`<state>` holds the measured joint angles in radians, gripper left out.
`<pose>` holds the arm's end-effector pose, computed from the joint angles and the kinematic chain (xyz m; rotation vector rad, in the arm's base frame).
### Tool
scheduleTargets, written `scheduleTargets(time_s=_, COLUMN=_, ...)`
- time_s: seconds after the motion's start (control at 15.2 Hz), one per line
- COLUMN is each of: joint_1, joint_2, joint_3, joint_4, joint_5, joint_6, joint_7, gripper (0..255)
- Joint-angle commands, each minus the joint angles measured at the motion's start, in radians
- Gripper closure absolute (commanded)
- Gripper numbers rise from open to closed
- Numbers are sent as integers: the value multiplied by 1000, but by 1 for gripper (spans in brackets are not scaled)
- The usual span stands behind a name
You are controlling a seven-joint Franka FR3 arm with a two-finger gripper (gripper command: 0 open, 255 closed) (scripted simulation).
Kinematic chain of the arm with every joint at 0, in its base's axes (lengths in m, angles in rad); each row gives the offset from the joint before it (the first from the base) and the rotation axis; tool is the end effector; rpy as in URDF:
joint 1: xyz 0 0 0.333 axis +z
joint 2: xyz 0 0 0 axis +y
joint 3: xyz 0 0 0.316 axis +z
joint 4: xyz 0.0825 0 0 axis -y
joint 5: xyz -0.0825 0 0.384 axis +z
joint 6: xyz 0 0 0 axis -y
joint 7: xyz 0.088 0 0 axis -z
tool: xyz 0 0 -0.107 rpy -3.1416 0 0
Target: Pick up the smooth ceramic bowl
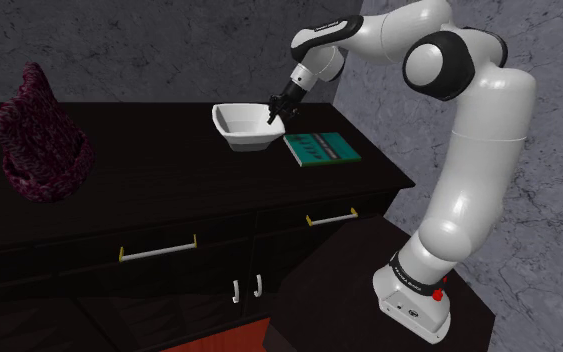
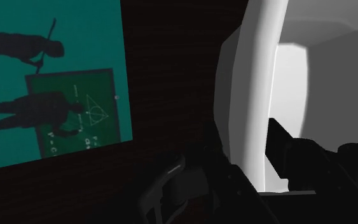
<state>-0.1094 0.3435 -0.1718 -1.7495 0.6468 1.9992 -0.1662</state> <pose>0.6286 -0.1340 0.3794 -2.5655 0.5313 -0.0497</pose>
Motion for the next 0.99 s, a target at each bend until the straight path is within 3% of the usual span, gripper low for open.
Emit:
scheduleTargets(time_s=0.0, joint_1=0, joint_2=0, joint_3=0, joint_4=-1, joint_5=0, joint_6=1, joint_7=-1, gripper=255)
scheduleTargets(time_s=0.46, joint_1=0, joint_2=0, joint_3=0, joint_4=0, joint_5=0, joint_6=1, joint_7=0, gripper=255)
scheduleTargets(time_s=0.92, joint_1=0, joint_2=-33, joint_3=-6, joint_4=44, joint_5=-24, joint_6=-64, joint_7=44, gripper=255)
